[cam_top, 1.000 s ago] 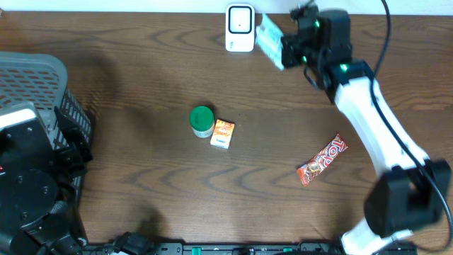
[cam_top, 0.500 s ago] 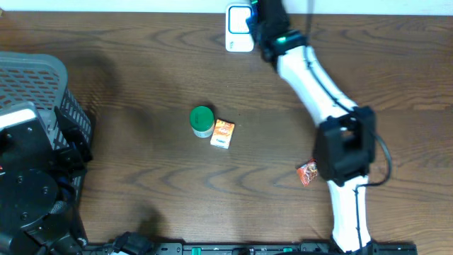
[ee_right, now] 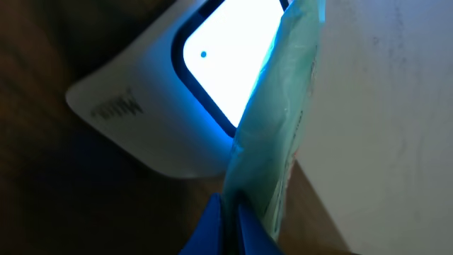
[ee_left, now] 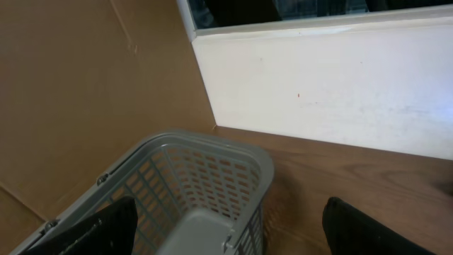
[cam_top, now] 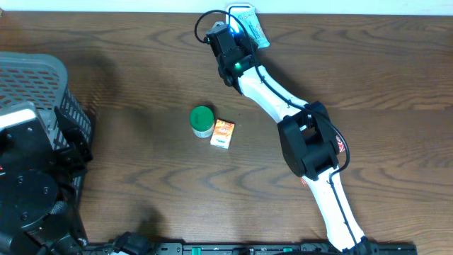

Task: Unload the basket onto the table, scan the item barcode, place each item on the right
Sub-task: 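Lift the wipes pack and hold its barcode under the scanner, then carry the wipes pack right and drop it at the table's right edge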

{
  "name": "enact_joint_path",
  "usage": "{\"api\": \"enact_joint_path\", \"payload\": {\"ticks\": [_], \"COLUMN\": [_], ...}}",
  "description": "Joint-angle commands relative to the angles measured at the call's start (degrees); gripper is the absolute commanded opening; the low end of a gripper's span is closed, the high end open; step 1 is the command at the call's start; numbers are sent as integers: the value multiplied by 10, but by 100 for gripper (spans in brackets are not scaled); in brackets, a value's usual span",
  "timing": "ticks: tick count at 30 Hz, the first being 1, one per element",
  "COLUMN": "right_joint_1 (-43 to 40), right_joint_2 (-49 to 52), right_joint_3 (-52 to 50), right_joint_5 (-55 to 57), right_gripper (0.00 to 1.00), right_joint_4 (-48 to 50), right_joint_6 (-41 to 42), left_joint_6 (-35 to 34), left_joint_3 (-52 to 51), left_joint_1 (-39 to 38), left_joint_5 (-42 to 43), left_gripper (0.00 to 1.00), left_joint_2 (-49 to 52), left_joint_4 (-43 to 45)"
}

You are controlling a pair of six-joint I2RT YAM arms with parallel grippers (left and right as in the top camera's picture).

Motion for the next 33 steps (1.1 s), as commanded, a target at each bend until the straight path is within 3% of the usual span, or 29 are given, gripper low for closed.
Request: {"api": "enact_joint_path", "payload": {"ticks": [1, 8, 12, 16, 20, 21, 23, 24, 25, 26, 27, 30, 33], "right_joint_1": [7, 10, 6, -19, -78, -110, -149, -166, -184, -202, -224, -257, -259], "right_joint_2": [-4, -12, -72, -155, -232, -255, -277, -286, -291, -292, -289, -257, -203], "right_joint_3": [8, 8, 8, 8, 8, 8, 8, 8, 8, 8, 6, -10, -10], "right_joint_5": [21, 24, 57, 71, 70, 61, -14, -84, -178, -280, -402, -506, -525], "right_gripper": [1, 1, 1, 1, 1, 1, 1, 7, 30, 47, 74, 96, 99], "right_joint_4": [-18, -19, -76, -257, -447, -504, -548, -555, -554, -550, -537, -483, -470], "right_joint_6": [-52, -43, -8, 88, 255, 317, 351, 350, 347, 334, 312, 330, 304], "left_joint_6": [-3, -3, -3, -3, -3, -3, -3, -3, -3, -3, -3, -3, -3], "left_joint_3": [-2, -2, -2, -2, -2, -2, -2, -2, -2, -2, -2, -2, -2], "left_joint_1": [2, 2, 2, 2, 2, 2, 2, 2, 2, 2, 2, 2, 2], "left_joint_5": [-5, -5, -5, -5, -5, -5, -5, -5, -5, -5, -5, -5, -5], "left_gripper": [84, 84, 84, 84, 84, 84, 84, 84, 84, 84, 84, 84, 84], "left_joint_2": [2, 2, 2, 2, 2, 2, 2, 2, 2, 2, 2, 2, 2], "left_joint_4": [0, 0, 0, 0, 0, 0, 0, 0, 0, 0, 0, 0, 0]}}
